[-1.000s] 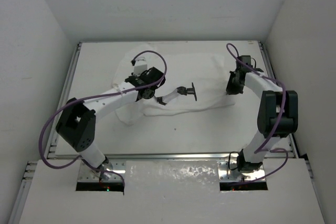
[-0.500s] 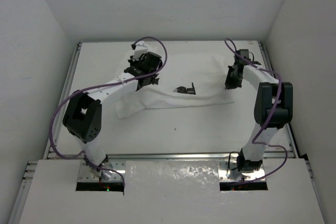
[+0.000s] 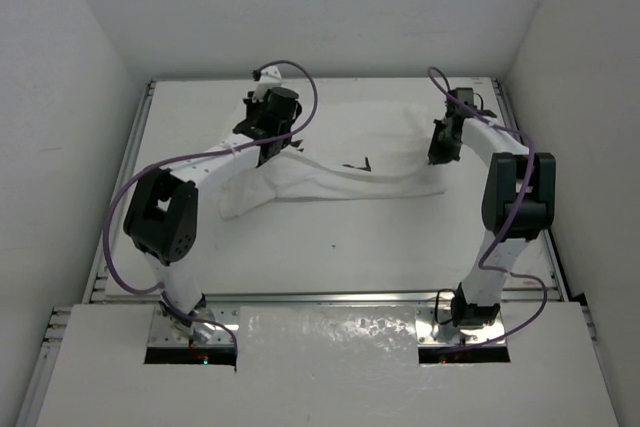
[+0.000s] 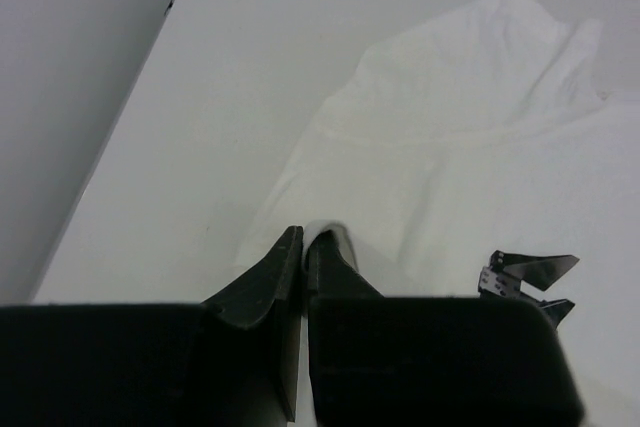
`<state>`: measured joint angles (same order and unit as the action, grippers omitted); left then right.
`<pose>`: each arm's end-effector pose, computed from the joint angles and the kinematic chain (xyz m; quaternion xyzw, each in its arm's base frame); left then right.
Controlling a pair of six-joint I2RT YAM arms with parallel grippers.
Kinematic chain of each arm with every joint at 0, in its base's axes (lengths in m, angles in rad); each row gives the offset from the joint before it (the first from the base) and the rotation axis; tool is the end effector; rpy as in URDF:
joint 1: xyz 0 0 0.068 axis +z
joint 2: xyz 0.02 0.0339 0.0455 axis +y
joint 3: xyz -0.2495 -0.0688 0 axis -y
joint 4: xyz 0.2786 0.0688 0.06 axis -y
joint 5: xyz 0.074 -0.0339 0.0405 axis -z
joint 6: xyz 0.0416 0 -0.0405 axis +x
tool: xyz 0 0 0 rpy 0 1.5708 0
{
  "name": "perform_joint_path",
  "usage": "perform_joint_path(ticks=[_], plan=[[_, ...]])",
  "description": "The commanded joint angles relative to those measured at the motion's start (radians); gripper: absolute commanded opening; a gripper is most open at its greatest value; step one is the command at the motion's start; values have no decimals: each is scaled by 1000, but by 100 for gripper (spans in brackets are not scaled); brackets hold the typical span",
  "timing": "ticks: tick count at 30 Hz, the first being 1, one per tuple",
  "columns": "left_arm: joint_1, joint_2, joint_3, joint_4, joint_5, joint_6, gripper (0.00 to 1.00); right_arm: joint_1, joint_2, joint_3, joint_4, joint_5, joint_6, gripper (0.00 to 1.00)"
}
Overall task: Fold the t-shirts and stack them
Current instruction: Fold the flattened tshirt in 1/3 of the way
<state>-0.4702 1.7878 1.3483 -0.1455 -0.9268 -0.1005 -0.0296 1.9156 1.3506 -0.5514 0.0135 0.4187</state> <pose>0.4019 -0.1669 0.2383 -0.0631 0.8135 0.2587 0.5170 0.4223 -0.0131 0.1460 0.2180 0.9496 0.0371 0.2223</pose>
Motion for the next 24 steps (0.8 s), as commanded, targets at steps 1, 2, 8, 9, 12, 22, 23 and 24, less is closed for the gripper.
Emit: perform_joint_path(ticks=[1,2,8,9,12,22,23,24], plan=[[18,-4,20,124,22,78,0,0,16,73,-4,-3,8,1],[22,7,26,112,28,73,0,0,28,79,-2,-3,8,2],[31,76,71,98,69,96,0,0,105,144,-18,-12,2,10],[31,84,80,93,72,96,3,0,112,147,-15,-35,2,14],[31,108,97,72,83,96,23,0,128,151,-18,-56,2,44],[77,98,278,-490,-31,-469,100,48,-70,-32,71,20,15,89],[77,76,209,-543,6,-537,100,49,-96,-69,91,19,20,91],[76,11,146,-560,46,-580,100,48,-131,-94,97,23,25,92]])
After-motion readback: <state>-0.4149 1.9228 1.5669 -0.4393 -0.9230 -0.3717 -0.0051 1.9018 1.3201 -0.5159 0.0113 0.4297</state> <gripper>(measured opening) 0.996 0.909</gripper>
